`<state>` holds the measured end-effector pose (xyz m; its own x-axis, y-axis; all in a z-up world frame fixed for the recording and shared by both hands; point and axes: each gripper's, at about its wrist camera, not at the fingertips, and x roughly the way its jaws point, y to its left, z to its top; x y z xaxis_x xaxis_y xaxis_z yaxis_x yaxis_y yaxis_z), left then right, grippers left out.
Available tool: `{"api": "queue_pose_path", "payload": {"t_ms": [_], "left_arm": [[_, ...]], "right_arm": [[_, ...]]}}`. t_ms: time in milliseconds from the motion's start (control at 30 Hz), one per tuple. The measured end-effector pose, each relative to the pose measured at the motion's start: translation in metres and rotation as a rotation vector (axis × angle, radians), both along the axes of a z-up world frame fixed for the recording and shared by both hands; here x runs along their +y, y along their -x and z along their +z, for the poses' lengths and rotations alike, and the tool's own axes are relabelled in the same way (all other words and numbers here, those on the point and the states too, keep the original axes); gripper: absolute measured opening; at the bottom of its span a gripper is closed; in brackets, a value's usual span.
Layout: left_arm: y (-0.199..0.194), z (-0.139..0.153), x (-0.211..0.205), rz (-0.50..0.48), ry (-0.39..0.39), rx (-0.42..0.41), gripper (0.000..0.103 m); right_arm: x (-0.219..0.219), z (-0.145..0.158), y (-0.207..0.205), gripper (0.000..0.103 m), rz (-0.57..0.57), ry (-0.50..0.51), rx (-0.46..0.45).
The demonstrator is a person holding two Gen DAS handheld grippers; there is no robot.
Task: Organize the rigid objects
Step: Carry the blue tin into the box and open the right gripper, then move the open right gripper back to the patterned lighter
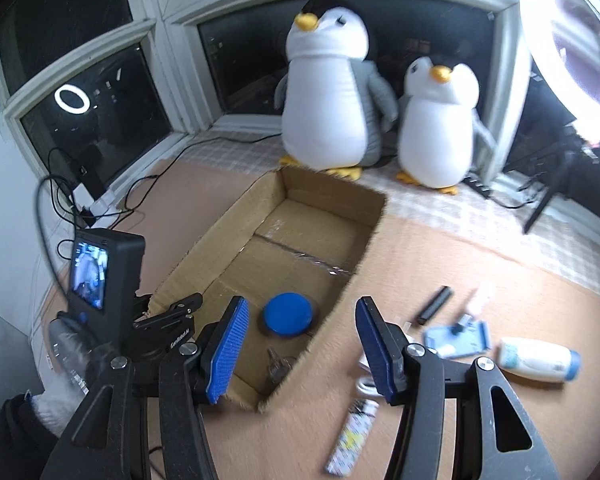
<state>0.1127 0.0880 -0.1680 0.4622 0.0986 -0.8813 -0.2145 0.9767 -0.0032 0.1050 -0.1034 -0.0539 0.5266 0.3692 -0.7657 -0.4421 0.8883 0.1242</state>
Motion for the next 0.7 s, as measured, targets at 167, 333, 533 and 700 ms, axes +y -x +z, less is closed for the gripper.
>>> {"api": "queue_pose_path", "payload": {"t_ms": [167,333,533,700], "left_arm": [[0.001,0.0,0.0,-0.019,0.006,0.001,0.017],[0.001,0.0,0.001,-0.04,0.016,0.007,0.017],[0.001,0.0,0.002,-0.052,0.015,0.004,0.017],[0.002,0.0,0.002,-0.059,0.01,0.001,0.017]], "right_arm": [[-0.023,0.031,0.027,0.052,-0.076,0.022,-0.045],[-0.047,0.054,0.052,0.052,-0.147,0.027,-0.056],[-0.068,0.065,0.078,0.052,-0.199,0.032,-0.073],[-0.078,0.041,0.087,0.051,-0.196,0.056,-0.042]]}}
